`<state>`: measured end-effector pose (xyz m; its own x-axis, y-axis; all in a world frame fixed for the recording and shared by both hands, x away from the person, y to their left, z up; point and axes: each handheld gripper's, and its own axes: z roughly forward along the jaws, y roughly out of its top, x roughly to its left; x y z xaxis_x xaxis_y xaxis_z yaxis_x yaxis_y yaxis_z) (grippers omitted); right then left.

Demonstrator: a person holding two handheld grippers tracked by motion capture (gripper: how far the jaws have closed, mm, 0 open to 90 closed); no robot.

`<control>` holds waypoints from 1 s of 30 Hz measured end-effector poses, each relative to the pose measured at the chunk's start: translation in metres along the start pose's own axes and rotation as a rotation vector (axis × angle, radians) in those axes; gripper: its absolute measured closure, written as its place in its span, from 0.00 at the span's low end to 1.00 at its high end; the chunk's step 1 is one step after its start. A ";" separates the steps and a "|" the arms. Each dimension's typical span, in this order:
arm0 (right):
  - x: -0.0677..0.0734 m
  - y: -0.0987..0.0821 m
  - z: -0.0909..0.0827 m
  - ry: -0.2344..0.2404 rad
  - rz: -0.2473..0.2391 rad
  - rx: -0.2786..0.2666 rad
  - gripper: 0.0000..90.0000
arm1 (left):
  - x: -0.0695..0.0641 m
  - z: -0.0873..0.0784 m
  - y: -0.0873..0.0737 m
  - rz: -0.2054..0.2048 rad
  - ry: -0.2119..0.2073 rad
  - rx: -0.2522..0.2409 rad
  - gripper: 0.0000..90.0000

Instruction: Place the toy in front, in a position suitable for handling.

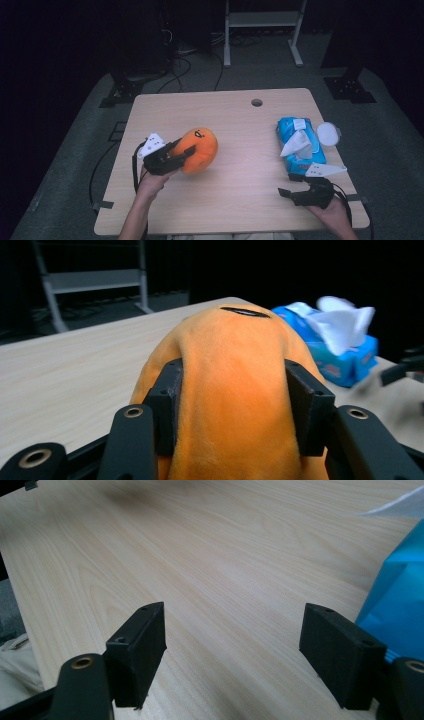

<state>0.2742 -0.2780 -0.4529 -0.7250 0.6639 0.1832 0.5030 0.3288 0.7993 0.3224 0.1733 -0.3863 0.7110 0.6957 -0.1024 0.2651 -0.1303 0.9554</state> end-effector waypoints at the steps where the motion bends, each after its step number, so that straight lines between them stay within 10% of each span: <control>1: 0.000 0.000 0.000 -0.002 -0.002 0.001 0.28 | -0.003 0.003 -0.001 0.008 -0.008 0.010 0.55; 30: -0.004 0.000 -0.003 -0.020 0.009 -0.008 0.28 | -0.068 0.062 -0.024 0.120 -0.212 0.123 0.54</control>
<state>0.2751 -0.2827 -0.4520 -0.7110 0.6799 0.1795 0.5059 0.3173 0.8021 0.3080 0.0851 -0.4198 0.8591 0.5084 -0.0590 0.2389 -0.2965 0.9247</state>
